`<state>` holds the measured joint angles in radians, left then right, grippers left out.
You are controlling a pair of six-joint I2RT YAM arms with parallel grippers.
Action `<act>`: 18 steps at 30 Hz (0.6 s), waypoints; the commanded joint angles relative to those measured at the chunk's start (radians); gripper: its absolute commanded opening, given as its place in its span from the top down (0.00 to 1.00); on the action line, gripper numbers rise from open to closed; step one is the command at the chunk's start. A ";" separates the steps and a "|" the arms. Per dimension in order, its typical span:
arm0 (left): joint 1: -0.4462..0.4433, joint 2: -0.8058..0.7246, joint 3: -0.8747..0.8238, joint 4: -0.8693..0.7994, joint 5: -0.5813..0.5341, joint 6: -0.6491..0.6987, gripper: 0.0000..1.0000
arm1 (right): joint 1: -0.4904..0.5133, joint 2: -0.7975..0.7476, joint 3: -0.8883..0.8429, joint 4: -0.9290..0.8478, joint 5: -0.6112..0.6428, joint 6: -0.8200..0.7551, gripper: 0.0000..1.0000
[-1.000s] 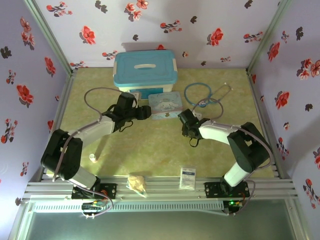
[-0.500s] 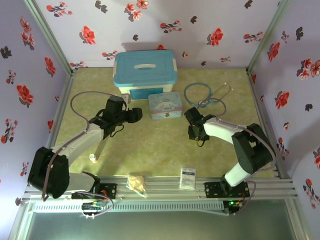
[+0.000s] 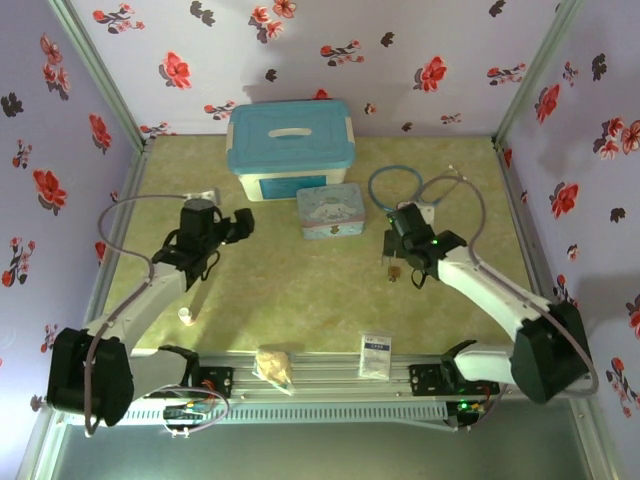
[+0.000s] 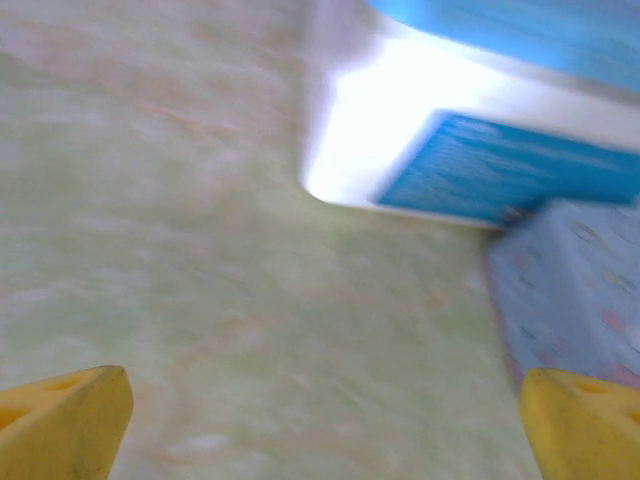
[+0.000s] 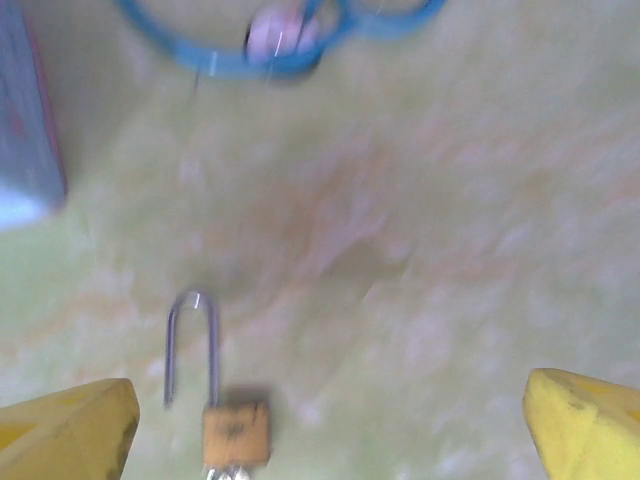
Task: Unlock the padlock with the key
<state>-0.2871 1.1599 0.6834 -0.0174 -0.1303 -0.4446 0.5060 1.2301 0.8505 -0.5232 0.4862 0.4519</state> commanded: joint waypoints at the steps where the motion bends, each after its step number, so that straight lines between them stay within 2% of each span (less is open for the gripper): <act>1: 0.067 0.021 -0.026 0.093 -0.109 0.042 0.00 | -0.057 -0.057 -0.046 0.205 0.250 -0.119 0.01; 5: 0.071 0.025 -0.037 0.118 -0.282 0.192 0.00 | -0.185 -0.061 -0.139 0.466 0.232 -0.237 0.01; 9: 0.090 0.115 -0.079 0.263 -0.429 0.350 0.00 | -0.288 -0.022 -0.283 0.755 0.152 -0.349 0.01; 11: 0.141 0.193 -0.075 0.286 -0.399 0.337 0.00 | -0.322 0.016 -0.349 0.894 0.079 -0.379 0.01; 14: 0.194 0.268 -0.104 0.378 -0.316 0.348 0.00 | -0.373 0.093 -0.372 0.978 -0.016 -0.345 0.01; 15: 0.208 0.288 -0.128 0.466 -0.299 0.375 0.00 | -0.378 0.119 -0.383 1.026 -0.023 -0.341 0.01; 16: 0.224 0.286 -0.124 0.457 -0.264 0.363 0.00 | -0.379 0.140 -0.400 1.083 -0.026 -0.346 0.01; 18: 0.256 0.284 -0.161 0.557 -0.207 0.368 0.00 | -0.383 0.174 -0.425 1.184 -0.025 -0.358 0.01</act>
<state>-0.0597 1.4490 0.5522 0.3435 -0.4046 -0.1234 0.1295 1.3762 0.4477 0.4152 0.5037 0.1276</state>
